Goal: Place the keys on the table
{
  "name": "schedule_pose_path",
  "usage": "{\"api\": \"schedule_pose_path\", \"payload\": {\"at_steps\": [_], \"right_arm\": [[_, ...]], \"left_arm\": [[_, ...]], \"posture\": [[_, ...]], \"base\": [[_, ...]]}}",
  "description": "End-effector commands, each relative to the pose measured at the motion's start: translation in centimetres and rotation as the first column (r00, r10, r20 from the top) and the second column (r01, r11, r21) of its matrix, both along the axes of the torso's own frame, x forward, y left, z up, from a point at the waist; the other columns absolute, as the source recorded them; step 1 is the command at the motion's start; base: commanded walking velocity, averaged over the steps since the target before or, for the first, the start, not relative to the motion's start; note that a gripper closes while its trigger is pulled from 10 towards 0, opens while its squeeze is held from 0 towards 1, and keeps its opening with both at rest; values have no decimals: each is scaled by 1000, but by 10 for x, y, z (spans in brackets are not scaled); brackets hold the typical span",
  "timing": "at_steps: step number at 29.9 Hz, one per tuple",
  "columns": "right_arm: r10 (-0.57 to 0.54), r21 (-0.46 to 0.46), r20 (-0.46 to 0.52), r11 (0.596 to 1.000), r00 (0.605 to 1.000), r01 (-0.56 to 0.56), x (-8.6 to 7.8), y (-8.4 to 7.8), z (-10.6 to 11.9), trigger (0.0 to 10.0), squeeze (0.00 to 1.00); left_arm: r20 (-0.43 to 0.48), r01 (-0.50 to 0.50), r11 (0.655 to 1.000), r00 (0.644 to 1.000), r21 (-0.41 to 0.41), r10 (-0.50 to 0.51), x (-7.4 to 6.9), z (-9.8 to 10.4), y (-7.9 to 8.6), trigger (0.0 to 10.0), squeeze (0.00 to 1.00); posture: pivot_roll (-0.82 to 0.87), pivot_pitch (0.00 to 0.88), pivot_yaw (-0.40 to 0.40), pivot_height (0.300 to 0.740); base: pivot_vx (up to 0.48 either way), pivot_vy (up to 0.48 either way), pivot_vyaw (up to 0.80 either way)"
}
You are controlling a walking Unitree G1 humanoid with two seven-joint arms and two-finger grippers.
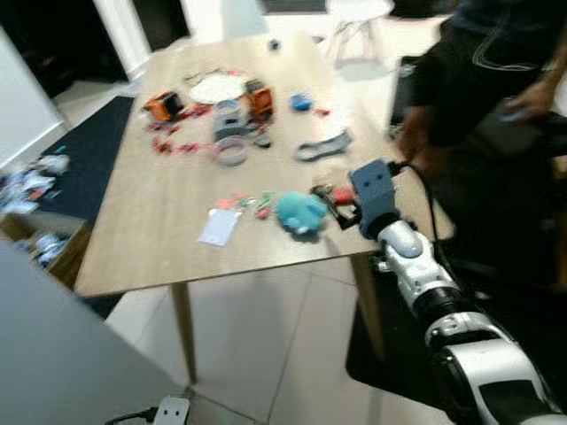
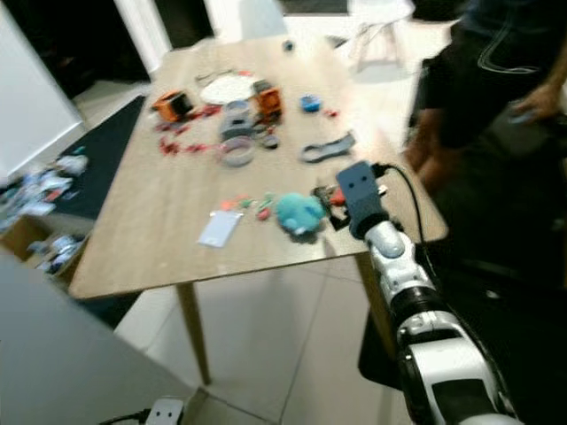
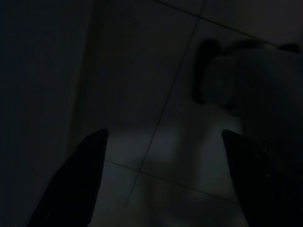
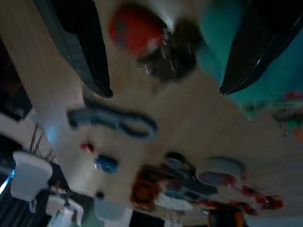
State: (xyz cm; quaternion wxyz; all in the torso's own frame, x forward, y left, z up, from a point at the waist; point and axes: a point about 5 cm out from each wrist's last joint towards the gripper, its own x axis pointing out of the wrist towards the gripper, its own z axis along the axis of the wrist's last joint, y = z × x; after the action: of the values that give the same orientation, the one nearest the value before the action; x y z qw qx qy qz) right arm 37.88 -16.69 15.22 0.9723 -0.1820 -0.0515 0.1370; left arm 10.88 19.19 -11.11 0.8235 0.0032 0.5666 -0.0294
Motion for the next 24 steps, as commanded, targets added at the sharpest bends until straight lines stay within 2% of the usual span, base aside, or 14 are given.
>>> {"api": "schedule_pose_path", "payload": {"at_steps": [1,3,11,15,24], "right_arm": [[23,25,11,999,1000,-23,0,11,2,10000,0],[19,26,23,999,1000,-20,1,12,3,10000,0],[-1,24,6,1000,1000,0,1,10,0,10000,0],[-10,23,2,1000,1000,10,0,8,-1,10000,0],[-104,4,-10,995,995,104,2,-7,-2,10000,0]], "left_arm": [[-23,3,1000,1000,0,-3,-8,-2,3,10000,0],[-24,4,1000,1000,-15,-4,-9,-2,2,10000,0],[-29,3,1000,1000,-25,-3,-9,-2,2,10000,0],[-24,-14,1000,1000,-24,13,-9,-2,2,10000,0],[-27,-11,1000,1000,-29,10,-9,-2,2,10000,0]], "posture": [[-105,77,94,740],[-105,77,94,740],[-106,80,95,740],[-106,80,95,740],[-109,89,98,740]], "base": [[0,0,0],[0,0,0],[0,-451,0],[0,0,0],[0,0,0]]}}
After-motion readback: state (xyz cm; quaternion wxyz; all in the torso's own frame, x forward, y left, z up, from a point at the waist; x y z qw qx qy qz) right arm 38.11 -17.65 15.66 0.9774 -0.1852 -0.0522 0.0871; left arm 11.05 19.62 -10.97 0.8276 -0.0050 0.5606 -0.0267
